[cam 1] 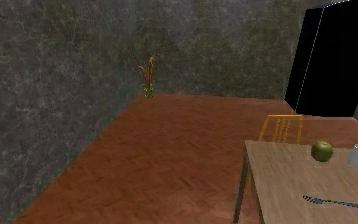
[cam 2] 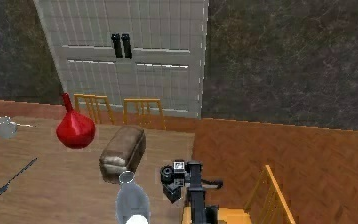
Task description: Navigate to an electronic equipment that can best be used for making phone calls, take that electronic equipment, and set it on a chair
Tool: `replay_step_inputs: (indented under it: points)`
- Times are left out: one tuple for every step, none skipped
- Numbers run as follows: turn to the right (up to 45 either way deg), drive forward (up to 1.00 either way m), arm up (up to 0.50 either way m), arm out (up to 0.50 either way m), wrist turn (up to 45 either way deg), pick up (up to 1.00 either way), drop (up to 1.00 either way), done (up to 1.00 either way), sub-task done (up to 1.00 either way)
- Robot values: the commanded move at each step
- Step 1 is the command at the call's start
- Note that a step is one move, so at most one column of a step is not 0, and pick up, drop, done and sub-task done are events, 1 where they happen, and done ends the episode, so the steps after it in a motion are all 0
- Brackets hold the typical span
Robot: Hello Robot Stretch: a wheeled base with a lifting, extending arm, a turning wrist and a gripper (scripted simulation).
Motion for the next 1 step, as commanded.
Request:
replay_step_inputs:
  points:
    - [0.0,0.0,0.0,-0.08,0.0,0.0,0.0,0.0,0.0]
